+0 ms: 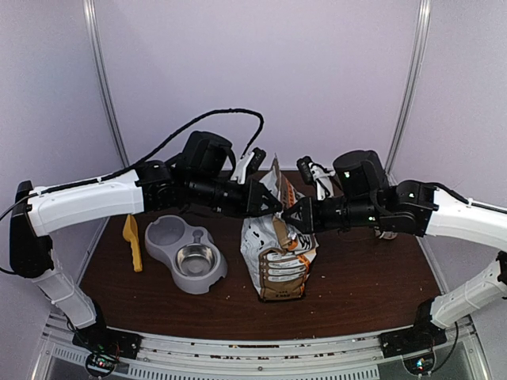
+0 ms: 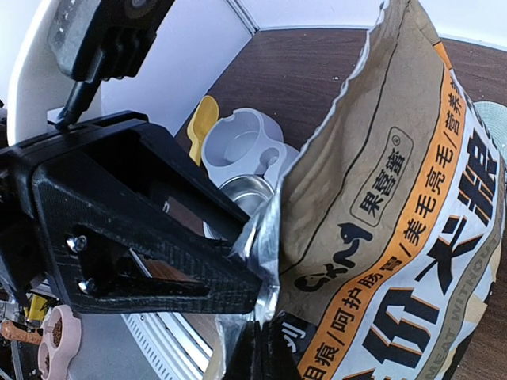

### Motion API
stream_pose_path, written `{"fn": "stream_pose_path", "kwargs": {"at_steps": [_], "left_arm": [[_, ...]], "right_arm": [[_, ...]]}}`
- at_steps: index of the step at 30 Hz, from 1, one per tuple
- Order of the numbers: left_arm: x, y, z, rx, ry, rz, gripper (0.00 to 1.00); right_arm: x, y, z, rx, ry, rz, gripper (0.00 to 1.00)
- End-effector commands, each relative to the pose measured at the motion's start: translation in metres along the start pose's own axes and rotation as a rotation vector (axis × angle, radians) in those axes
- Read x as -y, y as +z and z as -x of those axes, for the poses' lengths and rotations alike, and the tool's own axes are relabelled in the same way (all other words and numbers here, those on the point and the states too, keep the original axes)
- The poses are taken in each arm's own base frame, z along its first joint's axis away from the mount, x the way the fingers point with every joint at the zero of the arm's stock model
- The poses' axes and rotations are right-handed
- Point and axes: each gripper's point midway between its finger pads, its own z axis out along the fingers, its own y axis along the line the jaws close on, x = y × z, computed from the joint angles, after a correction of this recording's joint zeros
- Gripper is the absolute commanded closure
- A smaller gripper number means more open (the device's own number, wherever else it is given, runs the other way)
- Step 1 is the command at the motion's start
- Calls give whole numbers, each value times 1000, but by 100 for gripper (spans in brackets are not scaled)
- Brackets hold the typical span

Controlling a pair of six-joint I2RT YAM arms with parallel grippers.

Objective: Serve the pet food
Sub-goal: Open the seal of the pet food bag.

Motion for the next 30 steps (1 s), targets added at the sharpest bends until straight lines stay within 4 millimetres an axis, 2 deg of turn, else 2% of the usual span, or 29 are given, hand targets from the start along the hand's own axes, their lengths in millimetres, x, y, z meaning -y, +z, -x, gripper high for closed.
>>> {"fn": "stream_pose_path", "kwargs": {"at_steps": [1,6,9,13,16,21,24,27,30], "left_arm": [[13,-8,8,22,1,-30,74],[13,-12,8,30,2,-25,59],[14,-14,8,36,4,-23,57],[16,-12,6,30,2,-25,65],[15,-9,3,20,3,-26,75],[17,-2,0,0,3,-34,78],[19,0,-1,-4,6,-37,93],[21,-2,1,9,11,-33,99],[20,-6,4,25,18,-25,100]], "right_arm": [[-1,-6,-9,-31,-4,15,100],[0,-7,-8,-21,7,13,100],[1,-7,-11,-26,10,14,100],[1,-9,-10,-21,11,14,100],[-2,-9,-10,-25,12,26,100],[-5,-9,-12,-36,8,46,100],[-6,-9,-13,-38,6,48,100],[-3,-12,-13,-37,5,27,100],[10,-19,-11,-22,6,-42,100]]}}
